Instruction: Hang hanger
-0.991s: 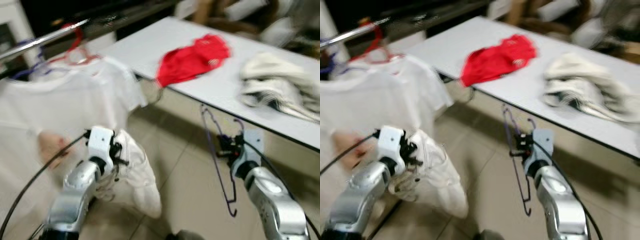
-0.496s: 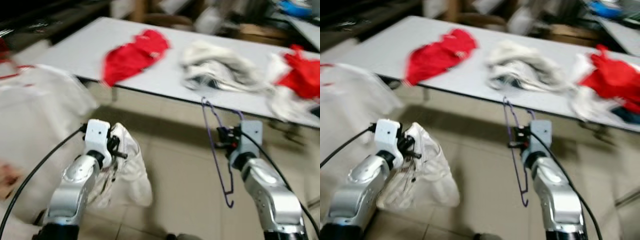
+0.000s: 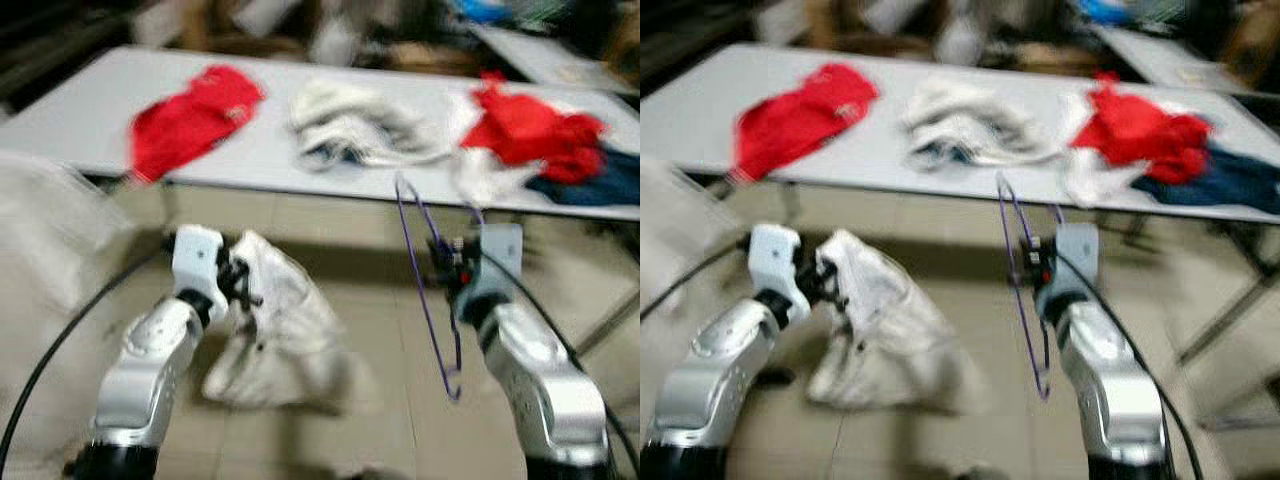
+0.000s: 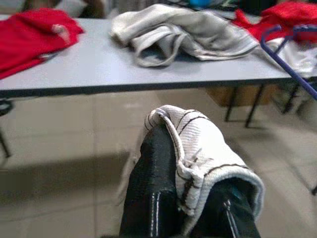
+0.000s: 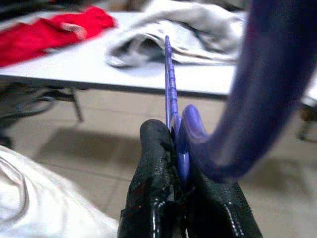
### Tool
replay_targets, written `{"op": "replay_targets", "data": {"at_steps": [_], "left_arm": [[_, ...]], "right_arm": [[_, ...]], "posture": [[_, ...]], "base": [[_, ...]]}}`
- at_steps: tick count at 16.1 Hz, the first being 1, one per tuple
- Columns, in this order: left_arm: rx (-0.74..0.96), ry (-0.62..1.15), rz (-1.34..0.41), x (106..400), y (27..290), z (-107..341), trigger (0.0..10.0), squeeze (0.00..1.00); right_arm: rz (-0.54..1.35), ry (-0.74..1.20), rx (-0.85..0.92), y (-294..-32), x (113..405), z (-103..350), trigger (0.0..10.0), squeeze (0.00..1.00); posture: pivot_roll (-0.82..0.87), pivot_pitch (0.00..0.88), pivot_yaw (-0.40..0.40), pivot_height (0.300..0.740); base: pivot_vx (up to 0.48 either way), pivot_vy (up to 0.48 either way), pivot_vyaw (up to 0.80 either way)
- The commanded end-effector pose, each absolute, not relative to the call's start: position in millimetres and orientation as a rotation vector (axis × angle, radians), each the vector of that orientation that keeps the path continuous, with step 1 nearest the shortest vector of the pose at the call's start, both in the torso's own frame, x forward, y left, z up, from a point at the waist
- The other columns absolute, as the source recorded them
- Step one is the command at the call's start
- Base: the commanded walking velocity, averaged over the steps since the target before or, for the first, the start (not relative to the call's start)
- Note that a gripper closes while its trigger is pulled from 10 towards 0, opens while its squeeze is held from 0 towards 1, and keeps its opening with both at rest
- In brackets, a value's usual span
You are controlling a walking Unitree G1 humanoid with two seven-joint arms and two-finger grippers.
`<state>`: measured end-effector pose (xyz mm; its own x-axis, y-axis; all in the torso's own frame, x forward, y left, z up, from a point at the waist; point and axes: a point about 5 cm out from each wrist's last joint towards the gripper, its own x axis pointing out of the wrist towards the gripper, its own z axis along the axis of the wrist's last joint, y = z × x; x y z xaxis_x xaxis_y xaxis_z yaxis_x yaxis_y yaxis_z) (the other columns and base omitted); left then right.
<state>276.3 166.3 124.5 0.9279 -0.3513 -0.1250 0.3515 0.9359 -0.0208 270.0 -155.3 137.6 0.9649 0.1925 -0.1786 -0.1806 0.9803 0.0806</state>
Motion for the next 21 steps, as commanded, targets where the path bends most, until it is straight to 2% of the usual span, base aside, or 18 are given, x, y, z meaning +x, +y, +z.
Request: {"op": "replay_targets", "data": {"at_steps": [1, 6, 11, 21], "left_arm": [[0.006, 0.063, -0.366, 279.3, 165.5, 139.7, 10.0, 0.0], [0.002, 0.075, -0.44, 271.6, 157.0, 136.7, 10.0, 0.0], [0.006, 0.094, -0.415, 268.8, 154.3, 128.5, 10.0, 0.0], [0.037, 0.096, -0.415, 271.0, 151.7, 126.7, 10.0, 0.0]], "right_arm": [[0.207, 0.171, 0.065, -154.4, 267.9, 141.8, 10.0, 0.0], [0.219, 0.213, 0.032, -157.1, 256.1, 133.6, 10.0, 0.0], [0.229, 0.226, 0.033, -153.6, 250.4, 129.7, 10.0, 0.0], [0.221, 0.245, 0.049, -151.1, 251.3, 125.2, 10.0, 0.0]], "posture": [[-0.06, 0.014, -0.024, 0.74], [-0.06, 0.006, -0.032, 0.74], [-0.07, 0.0, -0.029, 0.74], [-0.07, 0.0, -0.031, 0.74]], "base": [[0.277, 0.0, 0.0], [0.278, 0.0, 0.0], [0.0, 0.0, 0.0], [0.0, -0.378, 0.0]]}}
